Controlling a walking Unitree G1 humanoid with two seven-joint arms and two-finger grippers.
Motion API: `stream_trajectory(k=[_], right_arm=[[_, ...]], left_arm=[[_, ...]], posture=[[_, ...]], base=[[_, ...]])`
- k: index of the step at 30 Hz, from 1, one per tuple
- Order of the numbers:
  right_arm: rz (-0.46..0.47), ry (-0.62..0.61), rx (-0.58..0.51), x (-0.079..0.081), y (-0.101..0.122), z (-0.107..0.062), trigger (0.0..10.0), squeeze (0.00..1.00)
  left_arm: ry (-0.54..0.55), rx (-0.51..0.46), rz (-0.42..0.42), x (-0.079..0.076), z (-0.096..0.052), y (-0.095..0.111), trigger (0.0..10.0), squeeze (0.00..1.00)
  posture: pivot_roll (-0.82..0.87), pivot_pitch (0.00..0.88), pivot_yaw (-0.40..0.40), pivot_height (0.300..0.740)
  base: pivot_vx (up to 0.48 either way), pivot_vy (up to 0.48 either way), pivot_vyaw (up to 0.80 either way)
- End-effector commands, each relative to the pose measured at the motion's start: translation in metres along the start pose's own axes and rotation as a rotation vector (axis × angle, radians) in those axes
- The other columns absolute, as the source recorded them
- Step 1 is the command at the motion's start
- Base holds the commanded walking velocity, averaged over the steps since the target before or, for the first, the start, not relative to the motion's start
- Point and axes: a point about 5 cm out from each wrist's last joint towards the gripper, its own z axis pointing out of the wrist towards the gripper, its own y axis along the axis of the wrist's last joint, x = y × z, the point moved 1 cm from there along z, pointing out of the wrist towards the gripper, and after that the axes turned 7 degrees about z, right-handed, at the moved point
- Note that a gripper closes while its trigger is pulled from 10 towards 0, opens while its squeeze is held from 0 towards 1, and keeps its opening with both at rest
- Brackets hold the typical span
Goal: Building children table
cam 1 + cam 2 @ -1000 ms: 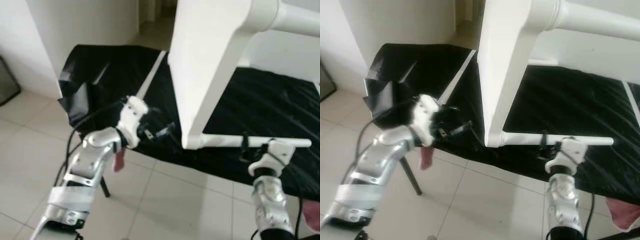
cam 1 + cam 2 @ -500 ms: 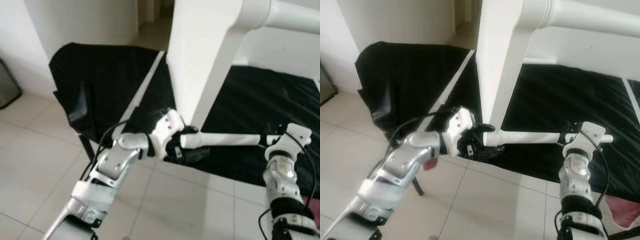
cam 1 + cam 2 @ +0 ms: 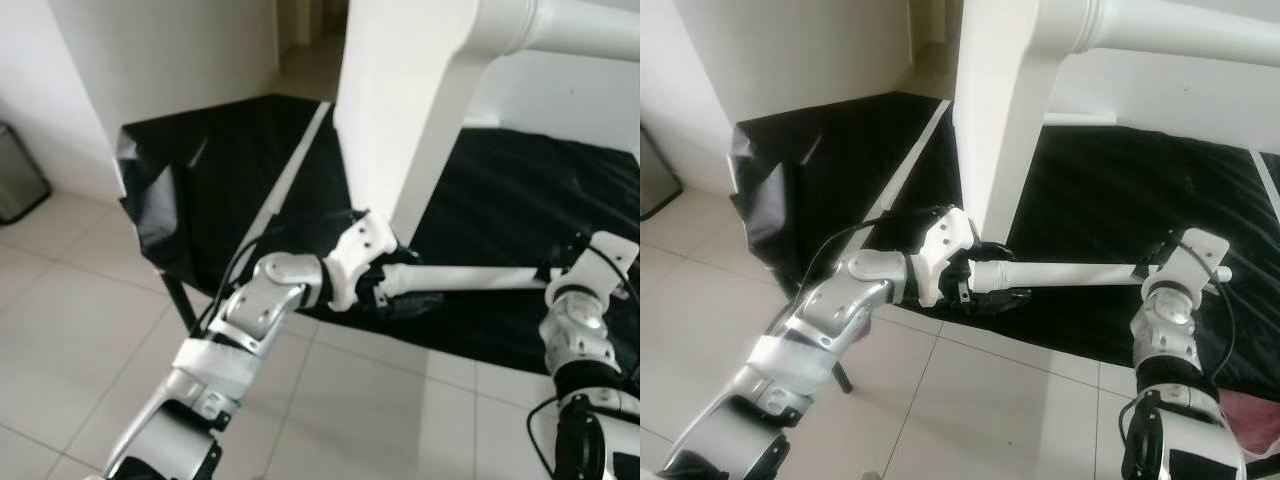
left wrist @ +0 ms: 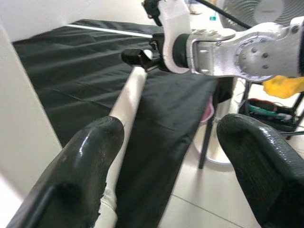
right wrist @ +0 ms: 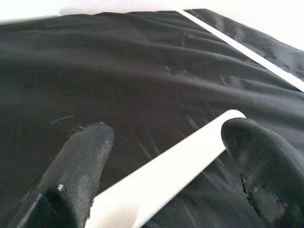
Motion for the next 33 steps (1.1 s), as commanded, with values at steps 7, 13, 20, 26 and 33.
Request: stream_trajectory(k=[7,13,20,26,33], right_arm=[[-0.084,0.058,0.156,-0.002,-0.007,0.007,10.0,0.0],[-0.13,0.079,0.165,-0.006,-0.012,0.006,10.0,0.0],[-0.176,0.125,0.245,-0.009,-0.027,0.0,10.0,0.0],[-0.225,0.213,0.311,-0.005,-0.048,-0.015,10.0,0.0],[-0.222,0.257,0.38,-0.003,-0.067,-0.033,10.0,0.0]], left_arm=[[0.282,0.115,0.066,0.051,-0.007,-0.004,10.0,0.0],[0.367,0.141,0.06,0.067,-0.02,-0.005,10.0,0.0],[0.392,0.154,0.084,0.077,-0.042,-0.008,10.0,0.0],[0.397,0.173,0.113,0.08,-0.065,-0.014,10.0,0.0],[0.423,0.214,0.146,0.086,-0.092,-0.017,10.0,0.0]], posture=[[0.06,0.048,0.015,0.74],[0.06,0.056,0.017,0.74],[0.04,0.071,0.015,0.74],[0.04,0.073,0.003,0.74],[0.04,0.08,-0.01,0.74]], base=[[0.0,0.0,0.0],[0.0,0.0,0.0],[0.0,0.0,0.0],[0.0,0.0,0.0],[0.0,0.0,0.0]])
